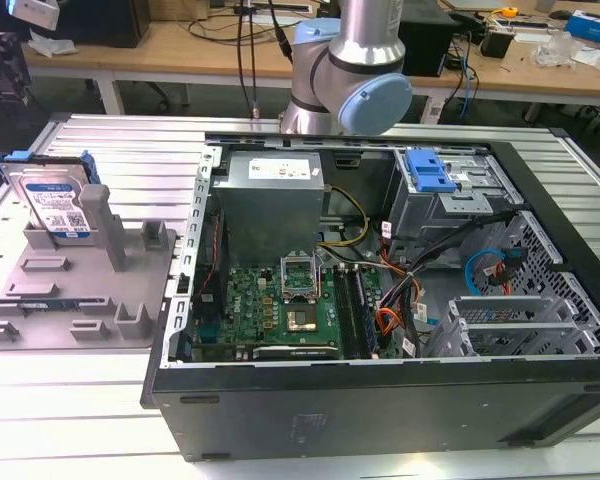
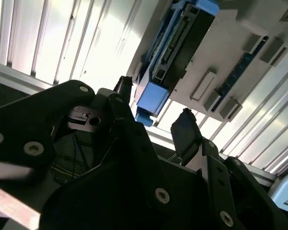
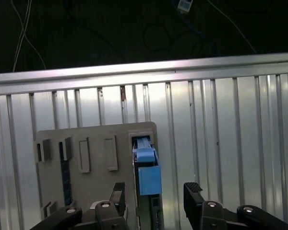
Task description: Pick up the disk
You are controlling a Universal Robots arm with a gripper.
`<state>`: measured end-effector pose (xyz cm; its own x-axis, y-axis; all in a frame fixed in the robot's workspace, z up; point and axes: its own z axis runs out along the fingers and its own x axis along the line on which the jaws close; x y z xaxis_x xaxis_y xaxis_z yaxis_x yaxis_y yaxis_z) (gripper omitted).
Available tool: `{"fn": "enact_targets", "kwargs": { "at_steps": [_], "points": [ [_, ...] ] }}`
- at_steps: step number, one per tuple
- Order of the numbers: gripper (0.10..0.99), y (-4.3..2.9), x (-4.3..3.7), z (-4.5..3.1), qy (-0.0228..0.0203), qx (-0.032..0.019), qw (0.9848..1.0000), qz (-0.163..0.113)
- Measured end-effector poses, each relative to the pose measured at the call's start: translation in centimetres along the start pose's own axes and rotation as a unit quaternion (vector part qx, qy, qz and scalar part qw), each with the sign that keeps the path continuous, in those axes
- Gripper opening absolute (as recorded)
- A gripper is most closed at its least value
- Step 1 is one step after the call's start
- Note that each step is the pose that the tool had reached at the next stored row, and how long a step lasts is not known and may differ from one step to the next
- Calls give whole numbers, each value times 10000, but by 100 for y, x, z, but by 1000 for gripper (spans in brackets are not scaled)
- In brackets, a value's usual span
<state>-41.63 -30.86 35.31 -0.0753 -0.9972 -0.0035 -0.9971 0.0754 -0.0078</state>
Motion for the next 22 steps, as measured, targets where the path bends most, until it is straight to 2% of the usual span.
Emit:
{"fn": "enact_targets", "kwargs": {
  "at_steps": [6,10,22],
  "points": [
    [600,1,0,16,2,0,10000,-71],
    [600,2,0,63,3,0,9997,-244],
    [600,6,57,177,9,-12,9997,-256]
  ]
}}
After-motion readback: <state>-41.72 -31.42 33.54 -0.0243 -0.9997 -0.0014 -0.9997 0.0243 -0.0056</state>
